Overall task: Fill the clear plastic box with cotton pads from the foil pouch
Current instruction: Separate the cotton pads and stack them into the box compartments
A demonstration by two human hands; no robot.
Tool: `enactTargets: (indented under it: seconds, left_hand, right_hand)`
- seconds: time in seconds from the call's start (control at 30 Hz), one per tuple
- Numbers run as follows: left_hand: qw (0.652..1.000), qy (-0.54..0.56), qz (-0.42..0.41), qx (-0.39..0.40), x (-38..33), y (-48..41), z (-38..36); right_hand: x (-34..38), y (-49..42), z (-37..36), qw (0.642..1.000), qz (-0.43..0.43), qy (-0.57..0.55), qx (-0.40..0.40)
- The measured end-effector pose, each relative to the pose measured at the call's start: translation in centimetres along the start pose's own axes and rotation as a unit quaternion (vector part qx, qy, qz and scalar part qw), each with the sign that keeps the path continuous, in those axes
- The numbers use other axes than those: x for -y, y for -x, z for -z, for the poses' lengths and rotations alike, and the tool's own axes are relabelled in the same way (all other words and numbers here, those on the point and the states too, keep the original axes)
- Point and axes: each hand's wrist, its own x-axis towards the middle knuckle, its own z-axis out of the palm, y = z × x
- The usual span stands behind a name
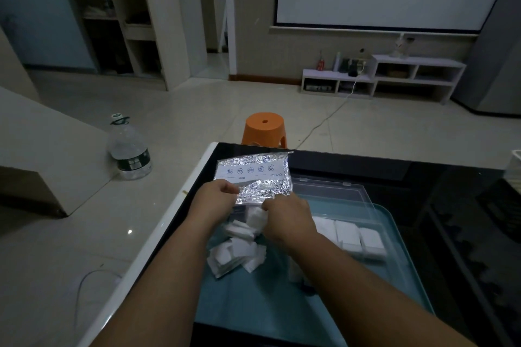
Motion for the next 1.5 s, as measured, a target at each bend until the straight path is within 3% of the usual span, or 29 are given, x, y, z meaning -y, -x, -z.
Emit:
enactTargets:
  seconds: [0.47, 0.73, 0.83, 1.0, 1.27, 1.37, 1.5]
  left_hand:
    - [1.0, 0.008, -0.001, 0.006, -0.4, 0.2, 0.0]
    - [1.0, 0.025, -0.003, 0.006, -0.6, 0.4, 0.2]
    - [0.999, 0.04, -0.01, 0.002, -1.2, 0.7, 0.3]
    - [0.995, 0.1, 0.002, 0.019, -2.6, 2.3, -0.9]
    - [0.969, 0.186, 0.037, 0.158, -4.3, 5.9, -6.6]
    - [0.95, 0.224, 0.058, 0.21, -4.8, 7.2, -7.2]
    - [0.946, 0.242, 0.058, 0.208, -4.6, 8.0, -7.1]
  right_hand:
    - [0.1, 0.1, 0.4, 1.0, 0.001, -0.002, -0.008]
    - [-0.2, 0.5, 1.1, 0.994, -0.035, -0.104, 0.001]
    - [-1.2, 1.0, 1.9, 0.966, -0.096, -0.241, -0.003]
    - [-3.9, 3.3, 3.8, 0.883, -0.151, -0.445, -0.005]
    - [-6.8, 6.9, 4.4, 0.782, -0.219, -0.584, -0.019]
    - [-7.6, 8.1, 5.0, 0.772, -0.209, -0.599, -0.015]
    - [-7.7, 8.9, 5.5, 0.769, -0.191, -0.61, -0.016]
